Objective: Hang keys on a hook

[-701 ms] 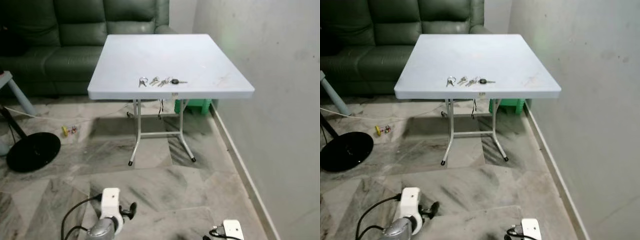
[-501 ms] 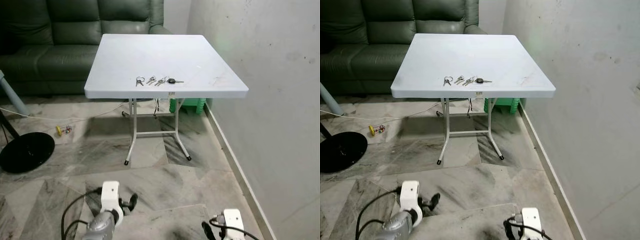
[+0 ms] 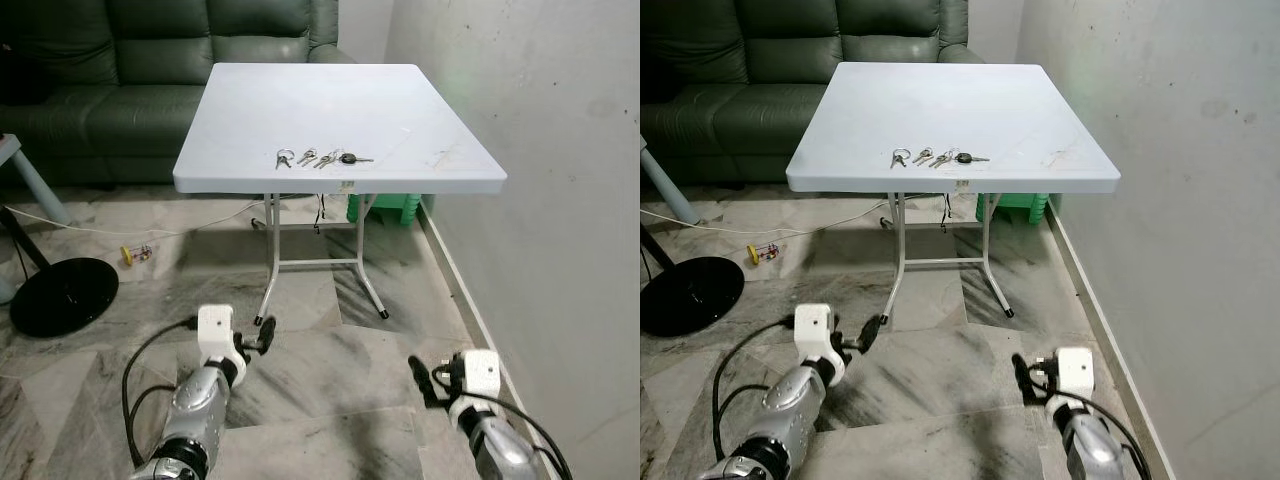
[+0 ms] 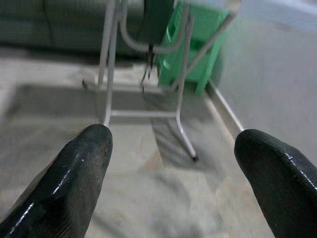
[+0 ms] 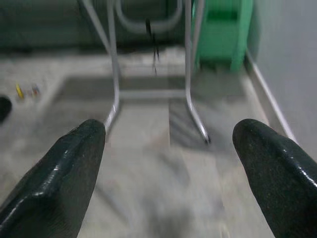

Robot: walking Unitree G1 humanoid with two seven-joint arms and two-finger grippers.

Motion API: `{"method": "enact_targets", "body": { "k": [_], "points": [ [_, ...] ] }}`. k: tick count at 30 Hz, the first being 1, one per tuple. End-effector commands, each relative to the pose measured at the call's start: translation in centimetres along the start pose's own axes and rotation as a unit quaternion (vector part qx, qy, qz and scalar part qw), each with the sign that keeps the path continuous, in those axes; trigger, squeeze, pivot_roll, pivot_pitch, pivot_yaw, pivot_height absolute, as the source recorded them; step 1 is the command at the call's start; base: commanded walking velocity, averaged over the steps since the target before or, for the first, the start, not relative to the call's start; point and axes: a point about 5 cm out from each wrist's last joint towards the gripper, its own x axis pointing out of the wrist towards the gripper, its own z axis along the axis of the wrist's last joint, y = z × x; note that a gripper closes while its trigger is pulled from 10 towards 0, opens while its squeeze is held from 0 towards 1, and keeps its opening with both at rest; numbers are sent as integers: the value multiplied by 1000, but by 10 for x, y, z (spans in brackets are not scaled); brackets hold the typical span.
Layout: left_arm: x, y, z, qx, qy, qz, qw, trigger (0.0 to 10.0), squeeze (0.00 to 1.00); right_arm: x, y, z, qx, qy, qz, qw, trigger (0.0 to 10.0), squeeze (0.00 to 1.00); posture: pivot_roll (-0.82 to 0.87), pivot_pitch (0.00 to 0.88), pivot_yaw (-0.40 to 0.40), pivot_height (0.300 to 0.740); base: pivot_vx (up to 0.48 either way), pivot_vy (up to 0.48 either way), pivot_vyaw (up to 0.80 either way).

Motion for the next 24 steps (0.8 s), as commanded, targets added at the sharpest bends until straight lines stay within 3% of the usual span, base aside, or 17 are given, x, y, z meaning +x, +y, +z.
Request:
{"method": "enact_targets", "body": {
  "k": [1,7,15,24],
  "points": [
    [3,-4,9,14,-27,-16,999,10000,0,6,2,15,3,-43,5,999,10000,0,45,0,-33,740,0,0,0],
    [-3,-18,22,27,-93,-46,994,10000,0,2,14,38,-9,-120,24,992,10000,0,38,0,-25,740,0,0,0],
    [-18,-30,43,-11,-148,-71,986,10000,0,-20,34,52,-19,-164,40,985,10000,0,23,0,-17,740,0,0,0],
    [-26,-32,65,-41,-160,-79,983,10000,0,-27,36,80,-35,-196,32,979,10000,0,23,0,-11,740,0,0,0]
  ]
}}
